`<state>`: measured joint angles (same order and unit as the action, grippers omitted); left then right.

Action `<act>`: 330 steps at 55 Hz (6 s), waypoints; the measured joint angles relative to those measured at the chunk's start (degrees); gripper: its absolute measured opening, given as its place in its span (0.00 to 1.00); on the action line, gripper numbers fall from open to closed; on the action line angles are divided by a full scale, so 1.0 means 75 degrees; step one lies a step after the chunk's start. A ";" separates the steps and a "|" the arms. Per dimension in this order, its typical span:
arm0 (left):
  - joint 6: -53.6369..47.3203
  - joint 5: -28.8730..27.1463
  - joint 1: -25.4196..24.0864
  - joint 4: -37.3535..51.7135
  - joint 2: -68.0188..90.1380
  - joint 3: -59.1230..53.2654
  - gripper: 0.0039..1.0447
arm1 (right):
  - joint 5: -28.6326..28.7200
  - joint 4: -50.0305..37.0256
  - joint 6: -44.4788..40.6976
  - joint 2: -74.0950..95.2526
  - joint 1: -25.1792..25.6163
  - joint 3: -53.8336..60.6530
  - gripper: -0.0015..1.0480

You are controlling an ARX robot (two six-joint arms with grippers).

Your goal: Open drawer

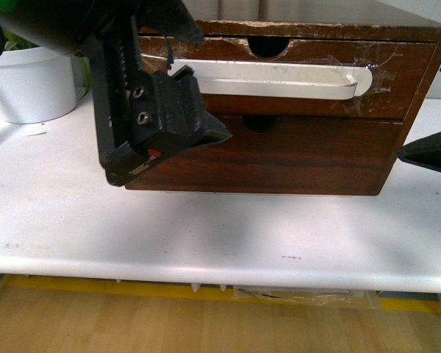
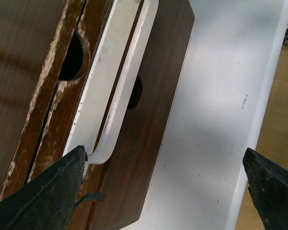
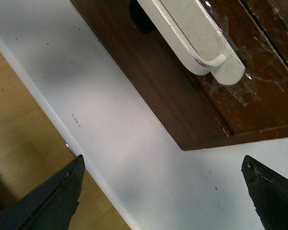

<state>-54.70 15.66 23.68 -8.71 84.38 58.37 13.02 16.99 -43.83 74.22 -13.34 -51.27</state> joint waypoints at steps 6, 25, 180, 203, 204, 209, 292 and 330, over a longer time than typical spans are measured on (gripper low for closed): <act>-0.0172 -0.0003 0.0152 -0.0251 0.0224 0.0347 0.94 | 0.0041 0.0111 -0.0166 0.0376 -0.0146 -0.0326 0.91; -0.0487 -0.0131 0.0297 -0.1049 0.1160 0.1550 0.94 | 0.0428 0.0064 -0.0087 0.1673 -0.0341 -0.1338 0.91; 0.1335 0.1361 -0.0440 -0.0134 -0.2655 -0.2203 0.94 | 0.1102 -0.2110 0.0769 -0.1198 -0.0353 0.1632 0.91; 0.4721 -0.0944 -0.1326 0.1947 -0.5088 -0.4701 0.94 | -0.0953 -0.3034 0.3045 -0.5115 0.0111 0.4447 0.91; 0.4945 -0.1061 -0.1343 0.1871 -0.5284 -0.4797 0.94 | -0.1067 -0.2970 0.3162 -0.5342 0.0163 0.4543 0.91; 0.5595 -0.1189 -0.1533 0.1507 -0.6161 -0.5202 0.94 | -0.1717 -0.2748 0.3593 -0.6239 0.0405 0.4893 0.91; 0.7341 -0.2092 -0.3136 0.1119 -1.1226 -0.7711 0.04 | -0.1728 -0.2238 0.5826 -0.9856 0.1795 0.6779 0.01; 0.7344 -0.2092 -0.3136 0.1119 -1.1234 -0.7711 0.81 | -0.1728 -0.2238 0.5823 -0.9865 0.1795 0.6779 0.76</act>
<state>0.38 -0.03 0.16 -0.32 0.12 0.54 0.05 0.21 -0.16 0.23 0.12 -0.43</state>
